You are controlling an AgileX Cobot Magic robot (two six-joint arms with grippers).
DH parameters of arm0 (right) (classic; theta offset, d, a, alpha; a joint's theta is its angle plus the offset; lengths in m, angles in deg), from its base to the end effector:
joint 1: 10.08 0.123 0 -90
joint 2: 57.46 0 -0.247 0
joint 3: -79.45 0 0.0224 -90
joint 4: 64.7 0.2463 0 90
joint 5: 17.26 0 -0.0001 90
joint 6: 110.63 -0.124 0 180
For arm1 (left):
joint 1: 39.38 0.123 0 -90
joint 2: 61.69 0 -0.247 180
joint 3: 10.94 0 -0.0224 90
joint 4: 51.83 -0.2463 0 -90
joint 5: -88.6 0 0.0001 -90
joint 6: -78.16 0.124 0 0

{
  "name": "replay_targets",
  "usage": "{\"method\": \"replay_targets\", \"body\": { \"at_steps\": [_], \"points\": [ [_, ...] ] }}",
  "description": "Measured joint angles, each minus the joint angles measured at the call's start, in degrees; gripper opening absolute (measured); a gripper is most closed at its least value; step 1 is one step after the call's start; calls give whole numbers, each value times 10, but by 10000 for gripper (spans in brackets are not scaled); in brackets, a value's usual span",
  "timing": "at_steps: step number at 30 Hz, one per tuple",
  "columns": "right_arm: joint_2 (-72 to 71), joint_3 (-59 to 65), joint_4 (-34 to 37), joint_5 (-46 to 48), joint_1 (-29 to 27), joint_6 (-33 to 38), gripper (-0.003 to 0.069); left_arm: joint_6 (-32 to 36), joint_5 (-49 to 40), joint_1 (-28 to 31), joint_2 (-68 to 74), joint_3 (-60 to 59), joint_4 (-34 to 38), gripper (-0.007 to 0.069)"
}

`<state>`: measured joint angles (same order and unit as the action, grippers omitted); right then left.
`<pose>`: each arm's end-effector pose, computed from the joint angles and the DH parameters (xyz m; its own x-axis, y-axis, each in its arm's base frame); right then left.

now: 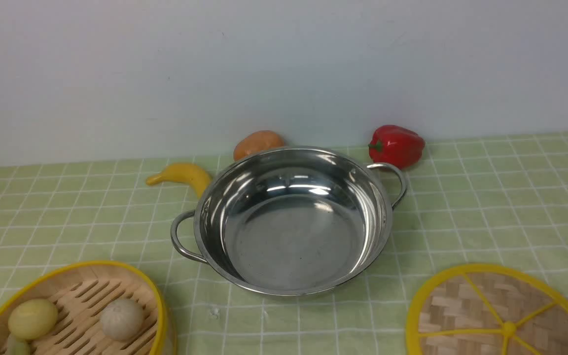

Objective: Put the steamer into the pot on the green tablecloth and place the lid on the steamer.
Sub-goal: 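Grasp the rim of the steamer basket holding the buns with the left gripper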

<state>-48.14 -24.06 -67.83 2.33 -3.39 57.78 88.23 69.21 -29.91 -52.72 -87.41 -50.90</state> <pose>0.1192 0.0117 0.1704 -0.2752 0.1190 -0.9540 -0.0583 0.9884 0.1401 0.1181 0.0190 0.1716 -0.2746 0.1161 -0.9545 -0.1170 0.9813 0.1531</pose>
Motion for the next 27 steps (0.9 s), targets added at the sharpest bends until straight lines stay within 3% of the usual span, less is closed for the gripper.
{"method": "replay_targets", "body": {
  "at_steps": [27],
  "points": [
    [0,0,0,0,0,0,240,-3,1,0,0,0,5,243]
  ]
}}
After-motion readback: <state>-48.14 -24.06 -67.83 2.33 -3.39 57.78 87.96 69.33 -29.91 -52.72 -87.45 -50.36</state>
